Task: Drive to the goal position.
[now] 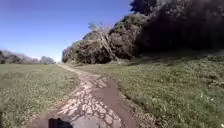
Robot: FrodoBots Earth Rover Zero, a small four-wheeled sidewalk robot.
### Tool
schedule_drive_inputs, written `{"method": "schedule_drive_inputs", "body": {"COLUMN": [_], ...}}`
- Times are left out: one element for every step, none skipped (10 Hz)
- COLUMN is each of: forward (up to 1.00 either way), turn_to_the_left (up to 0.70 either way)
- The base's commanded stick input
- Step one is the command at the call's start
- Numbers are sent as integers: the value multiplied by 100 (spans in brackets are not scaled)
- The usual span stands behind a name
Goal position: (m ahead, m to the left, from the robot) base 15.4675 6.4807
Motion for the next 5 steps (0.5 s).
{"method": "schedule_drive_inputs", "body": {"forward": [50,50,50,50,50], "turn_to_the_left": [0,0,0,0,0]}}
